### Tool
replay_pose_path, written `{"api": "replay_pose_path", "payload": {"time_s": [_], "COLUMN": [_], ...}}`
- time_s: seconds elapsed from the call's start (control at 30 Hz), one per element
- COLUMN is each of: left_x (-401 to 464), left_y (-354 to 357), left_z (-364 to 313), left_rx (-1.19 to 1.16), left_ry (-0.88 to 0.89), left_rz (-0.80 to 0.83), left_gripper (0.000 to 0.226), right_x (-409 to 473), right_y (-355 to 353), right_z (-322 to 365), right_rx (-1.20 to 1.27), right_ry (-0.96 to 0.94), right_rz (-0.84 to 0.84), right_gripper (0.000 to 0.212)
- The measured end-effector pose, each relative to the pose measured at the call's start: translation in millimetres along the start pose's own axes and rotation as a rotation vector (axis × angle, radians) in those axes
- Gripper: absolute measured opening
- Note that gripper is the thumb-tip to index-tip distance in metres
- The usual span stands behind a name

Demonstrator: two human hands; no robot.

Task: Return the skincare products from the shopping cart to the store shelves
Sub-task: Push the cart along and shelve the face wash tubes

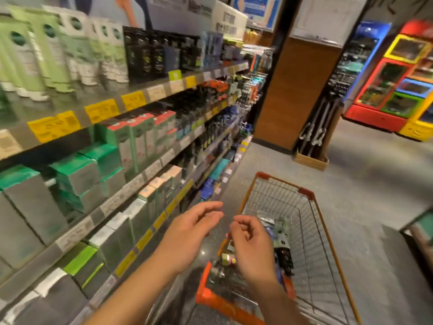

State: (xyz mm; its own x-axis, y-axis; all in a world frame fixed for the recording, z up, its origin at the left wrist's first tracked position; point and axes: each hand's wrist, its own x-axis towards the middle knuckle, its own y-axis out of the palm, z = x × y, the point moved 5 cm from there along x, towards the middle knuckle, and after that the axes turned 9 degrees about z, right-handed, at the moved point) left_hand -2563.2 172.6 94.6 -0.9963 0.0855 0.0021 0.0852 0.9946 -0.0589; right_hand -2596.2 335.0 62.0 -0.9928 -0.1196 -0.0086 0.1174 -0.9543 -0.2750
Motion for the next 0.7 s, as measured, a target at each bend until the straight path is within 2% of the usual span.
{"api": "replay_pose_path", "payload": {"time_s": [0.07, 0.23, 0.3, 0.4, 0.47, 0.53, 0.57, 0.7], "left_x": [8, 21, 24, 20, 14, 9, 9, 14], "left_y": [28, 94, 120, 157, 173, 178, 181, 190], "left_z": [18, 64, 76, 95, 120, 142, 148, 154], "left_rx": [0.035, 0.231, 0.417, 0.759, 0.949, 1.086, 1.132, 1.181], "left_ry": [-0.063, -0.178, -0.162, -0.158, -0.186, -0.230, -0.245, -0.308], "left_rz": [0.023, 0.096, 0.124, 0.293, 0.392, 0.389, 0.385, 0.474], "left_gripper": [0.021, 0.020, 0.025, 0.039, 0.052, 0.068, 0.070, 0.068], "right_x": [-10, -47, -56, -68, -78, -87, -90, -81], "right_y": [-30, -92, -114, -143, -158, -170, -173, -171], "right_z": [-29, -89, -110, -140, -167, -192, -196, -204], "right_rx": [0.016, -0.045, -0.156, -0.442, -0.719, -0.881, -0.913, -0.856], "right_ry": [0.051, 0.120, 0.195, 0.233, 0.309, 0.441, 0.522, 0.570], "right_rz": [-0.066, -0.156, -0.157, -0.128, -0.078, -0.037, 0.011, 0.191], "right_gripper": [0.009, 0.007, 0.010, 0.009, 0.039, 0.073, 0.082, 0.077]}}
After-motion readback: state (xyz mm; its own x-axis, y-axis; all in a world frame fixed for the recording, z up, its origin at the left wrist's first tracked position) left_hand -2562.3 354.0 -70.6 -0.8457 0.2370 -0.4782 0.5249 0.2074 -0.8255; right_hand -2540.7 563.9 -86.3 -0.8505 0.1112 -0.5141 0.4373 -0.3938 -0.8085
